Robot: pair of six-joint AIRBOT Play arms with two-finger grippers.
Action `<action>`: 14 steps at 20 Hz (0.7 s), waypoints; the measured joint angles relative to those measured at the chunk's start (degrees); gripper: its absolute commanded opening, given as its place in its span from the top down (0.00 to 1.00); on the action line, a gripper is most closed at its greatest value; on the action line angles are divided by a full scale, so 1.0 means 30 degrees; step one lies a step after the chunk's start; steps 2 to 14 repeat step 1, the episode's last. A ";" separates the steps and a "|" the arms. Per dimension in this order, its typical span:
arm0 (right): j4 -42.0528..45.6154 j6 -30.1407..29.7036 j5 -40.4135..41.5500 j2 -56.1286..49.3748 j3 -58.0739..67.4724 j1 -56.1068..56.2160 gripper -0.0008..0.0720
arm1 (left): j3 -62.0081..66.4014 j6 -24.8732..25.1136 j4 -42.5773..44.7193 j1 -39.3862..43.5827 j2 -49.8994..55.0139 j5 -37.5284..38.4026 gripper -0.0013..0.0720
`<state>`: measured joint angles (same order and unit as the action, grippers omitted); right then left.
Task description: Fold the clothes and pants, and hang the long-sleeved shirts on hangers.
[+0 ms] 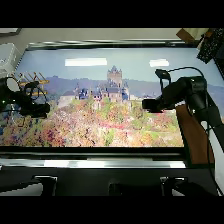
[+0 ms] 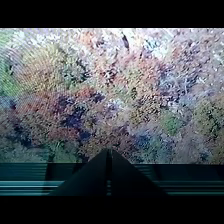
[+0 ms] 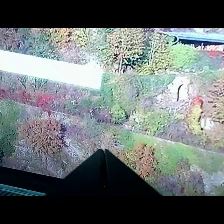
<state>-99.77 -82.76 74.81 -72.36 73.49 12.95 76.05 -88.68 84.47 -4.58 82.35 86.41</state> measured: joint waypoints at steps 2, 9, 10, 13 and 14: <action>0.0000 0.0000 0.0007 0.0000 0.0000 0.0022 0.94 | -0.0015 0.0000 0.0000 -0.0007 0.0007 0.0000 0.96; 0.0000 0.0000 0.0007 0.0000 0.0000 0.0022 0.94 | -0.0015 0.0000 0.0000 -0.0007 0.0007 0.0000 0.96; 0.0000 0.0000 0.0007 0.0000 0.0000 0.0022 0.94 | -0.0015 0.0000 0.0000 -0.0007 0.0007 0.0000 0.96; 0.0000 0.0000 0.0007 0.0000 0.0000 0.0022 0.94 | -0.0015 0.0000 0.0000 -0.0007 0.0007 0.0000 0.96; 0.0000 0.0000 0.0007 0.0000 0.0000 0.0022 0.94 | -0.0015 0.0000 0.0000 -0.0007 0.0007 0.0000 0.96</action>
